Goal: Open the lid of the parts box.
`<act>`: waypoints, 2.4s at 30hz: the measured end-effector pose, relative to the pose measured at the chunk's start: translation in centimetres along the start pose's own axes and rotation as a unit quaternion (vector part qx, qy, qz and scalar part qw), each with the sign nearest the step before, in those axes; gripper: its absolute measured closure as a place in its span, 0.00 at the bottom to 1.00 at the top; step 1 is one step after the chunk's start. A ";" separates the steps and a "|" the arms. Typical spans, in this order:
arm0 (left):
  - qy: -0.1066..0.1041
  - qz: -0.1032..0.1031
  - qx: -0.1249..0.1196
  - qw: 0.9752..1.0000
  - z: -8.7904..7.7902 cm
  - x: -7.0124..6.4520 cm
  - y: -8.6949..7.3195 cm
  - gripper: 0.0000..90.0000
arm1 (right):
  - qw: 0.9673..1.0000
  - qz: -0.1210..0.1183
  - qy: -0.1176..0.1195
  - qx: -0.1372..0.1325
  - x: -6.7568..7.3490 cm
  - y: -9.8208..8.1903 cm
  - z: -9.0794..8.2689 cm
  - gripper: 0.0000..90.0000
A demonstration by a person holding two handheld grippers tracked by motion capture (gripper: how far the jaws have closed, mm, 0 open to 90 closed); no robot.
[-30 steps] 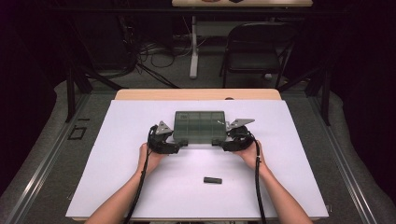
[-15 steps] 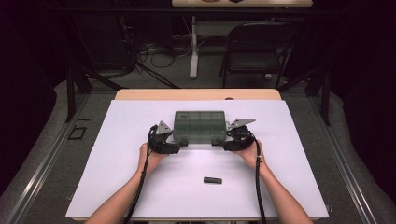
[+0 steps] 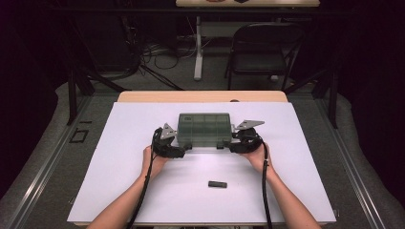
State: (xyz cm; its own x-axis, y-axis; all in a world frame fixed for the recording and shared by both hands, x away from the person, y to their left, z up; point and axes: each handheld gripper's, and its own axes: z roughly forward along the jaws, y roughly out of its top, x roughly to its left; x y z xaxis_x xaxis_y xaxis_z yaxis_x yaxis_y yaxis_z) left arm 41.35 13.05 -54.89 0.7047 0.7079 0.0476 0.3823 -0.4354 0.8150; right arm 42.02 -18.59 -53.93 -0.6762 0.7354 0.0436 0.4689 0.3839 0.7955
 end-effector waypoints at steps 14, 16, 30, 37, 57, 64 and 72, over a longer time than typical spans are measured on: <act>0.032 0.013 -0.015 0.999 -0.3 -0.1 0.1 0.37 | 1.000 -0.001 -0.007 -0.010 0.0 0.2 -0.6 0.56; 0.035 0.015 -0.016 0.999 -0.4 -0.1 0.2 0.38 | 1.000 -0.002 -0.009 -0.010 0.0 0.2 -0.6 0.57; 0.056 0.027 -0.046 0.997 -0.8 -0.3 0.0 0.47 | 1.000 -0.006 -0.012 -0.019 0.1 0.2 -0.9 0.60; 0.070 0.033 -0.047 0.996 -0.6 -0.4 0.0 0.50 | 1.000 -0.011 -0.015 -0.024 0.1 0.3 -1.1 0.60; 0.088 0.036 -0.064 0.993 -0.5 -0.7 0.2 0.51 | 0.991 -0.094 -0.080 -0.048 1.1 0.6 -0.9 0.57; 0.090 0.032 -0.067 0.993 -0.8 -0.5 0.7 0.55 | 0.991 -0.090 -0.088 -0.053 1.0 0.6 -1.0 0.63; 0.090 0.038 -0.059 0.993 -1.2 -0.1 1.2 0.60 | 0.989 -0.089 -0.104 -0.056 1.2 1.5 -1.3 0.64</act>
State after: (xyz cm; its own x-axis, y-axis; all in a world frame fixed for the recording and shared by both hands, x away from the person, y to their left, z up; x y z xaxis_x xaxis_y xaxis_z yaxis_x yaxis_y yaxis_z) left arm 41.00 13.08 -53.20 0.6069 0.7676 0.2060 0.2508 -0.4309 0.8668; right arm 41.21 -17.87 -51.94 -0.6050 0.7653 -0.2200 0.2784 0.4621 0.8420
